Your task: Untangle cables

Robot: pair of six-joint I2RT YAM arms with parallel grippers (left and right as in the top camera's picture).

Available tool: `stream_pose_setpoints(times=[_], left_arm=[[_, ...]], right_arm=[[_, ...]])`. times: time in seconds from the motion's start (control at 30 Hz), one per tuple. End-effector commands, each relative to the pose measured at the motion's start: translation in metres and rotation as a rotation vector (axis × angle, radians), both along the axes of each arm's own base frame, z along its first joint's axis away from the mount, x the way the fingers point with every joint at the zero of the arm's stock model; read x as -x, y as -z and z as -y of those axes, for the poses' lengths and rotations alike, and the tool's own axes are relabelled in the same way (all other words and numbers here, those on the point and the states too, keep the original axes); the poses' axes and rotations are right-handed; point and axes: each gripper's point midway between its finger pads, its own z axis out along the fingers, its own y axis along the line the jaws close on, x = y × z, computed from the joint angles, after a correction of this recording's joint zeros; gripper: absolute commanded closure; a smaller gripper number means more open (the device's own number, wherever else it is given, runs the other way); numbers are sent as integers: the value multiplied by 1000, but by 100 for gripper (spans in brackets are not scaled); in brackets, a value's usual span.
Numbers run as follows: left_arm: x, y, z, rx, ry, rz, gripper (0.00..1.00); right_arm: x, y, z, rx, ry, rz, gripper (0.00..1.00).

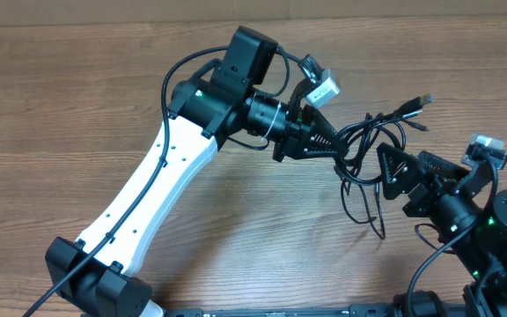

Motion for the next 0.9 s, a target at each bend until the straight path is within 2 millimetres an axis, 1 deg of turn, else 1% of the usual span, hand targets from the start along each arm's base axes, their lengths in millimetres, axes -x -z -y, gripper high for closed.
stream_pose_setpoints(times=[0.0,0.1,0.2,0.23,0.27,0.3,0.33,0.37,0.4,0.47,0.5,0.63,0.77,0.87], left_arm=[[4,-22,-2,53,9,62,96],[0,-27,1,66,-1,64,96],[-4,-33,3,81,-11,62,96],[-5,-35,4,83,-15,58,96],[-6,-37,5,86,-17,56,96],[-6,-38,5,87,-20,49,96],[-7,-39,5,86,-23,37,96],[-6,-40,5,91,-17,36,96],[-4,-41,5,95,-9,32,96],[-1,-43,4,108,10,27,96],[0,-44,4,114,19,24,96],[0,-44,4,113,19,23,96],[1,-43,4,109,19,16,96],[1,-43,3,109,18,16,96]], right_arm=[[7,-7,-4,-11,-26,4,1],[12,-2,-12,-27,-74,-22,1],[15,-3,-17,-78,-93,-41,1],[15,-3,-17,-87,-90,-44,4],[15,-3,-17,-87,-90,-44,11],[15,-3,-17,-87,-89,-44,27],[15,-3,-17,-87,-90,-44,46],[15,-3,-17,-87,-90,-44,60],[15,-3,-17,-87,-90,-45,67],[15,-3,-17,-86,-89,-45,88],[15,-3,-17,-86,-88,-45,96],[14,1,-12,-69,-61,-53,96],[10,16,13,-10,82,-100,96],[9,20,24,16,141,-111,96]])
